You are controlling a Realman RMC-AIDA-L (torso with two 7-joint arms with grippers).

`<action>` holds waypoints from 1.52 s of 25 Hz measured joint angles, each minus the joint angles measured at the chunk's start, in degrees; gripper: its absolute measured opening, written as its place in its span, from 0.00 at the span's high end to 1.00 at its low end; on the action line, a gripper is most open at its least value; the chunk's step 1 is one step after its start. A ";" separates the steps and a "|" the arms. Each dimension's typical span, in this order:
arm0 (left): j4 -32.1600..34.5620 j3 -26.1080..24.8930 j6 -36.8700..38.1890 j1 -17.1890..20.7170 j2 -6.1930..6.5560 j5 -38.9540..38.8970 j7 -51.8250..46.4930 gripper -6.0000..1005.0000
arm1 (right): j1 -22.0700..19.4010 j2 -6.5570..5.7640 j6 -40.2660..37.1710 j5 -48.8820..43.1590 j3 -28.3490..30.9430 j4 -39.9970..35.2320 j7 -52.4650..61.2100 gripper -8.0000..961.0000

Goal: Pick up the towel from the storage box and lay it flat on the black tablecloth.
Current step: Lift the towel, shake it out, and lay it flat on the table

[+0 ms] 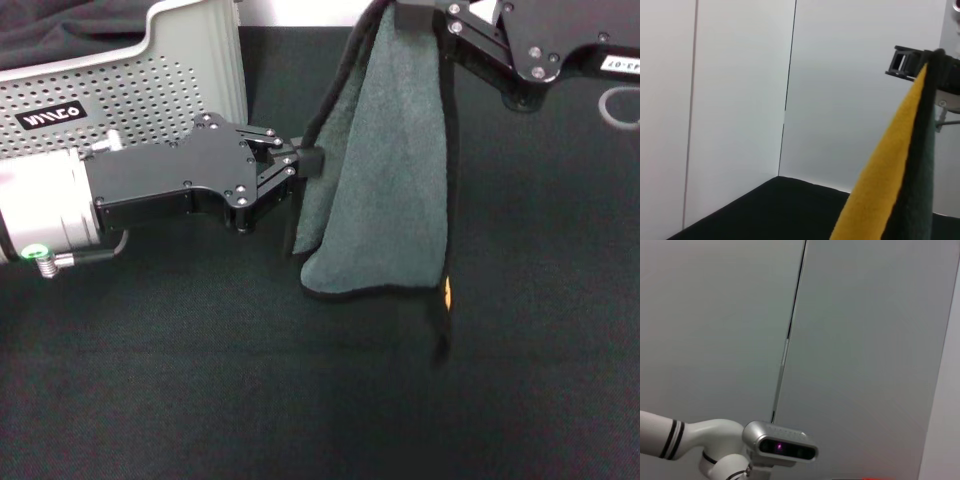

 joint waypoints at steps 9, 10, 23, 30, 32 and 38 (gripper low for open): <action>-4.73 -0.03 1.24 -1.09 -0.02 -0.34 2.95 0.94 | 1.89 -0.03 -0.85 -1.07 3.65 -0.42 1.45 0.99; -5.57 -0.03 1.24 -1.48 -0.02 -0.36 3.35 0.94 | 2.15 -0.13 -0.99 -1.07 4.08 -0.42 1.73 0.99; -14.98 -1.19 0.64 -5.58 -0.05 -0.65 9.07 0.94 | 4.91 -0.76 -2.00 -1.13 8.65 -0.46 3.94 0.99; -16.52 -1.51 0.61 -5.84 0.04 -0.65 10.02 0.95 | 5.37 -0.89 -2.46 -1.13 10.73 -0.79 4.16 0.99; -16.53 -1.51 0.61 -5.79 0.04 -0.65 10.03 0.95 | 5.27 -0.89 -2.88 -1.13 11.44 -1.01 4.21 0.99; -16.57 -3.06 0.96 -5.78 0.02 -0.55 10.05 0.95 | 4.83 -0.89 -3.43 -1.13 12.48 -1.12 4.29 0.99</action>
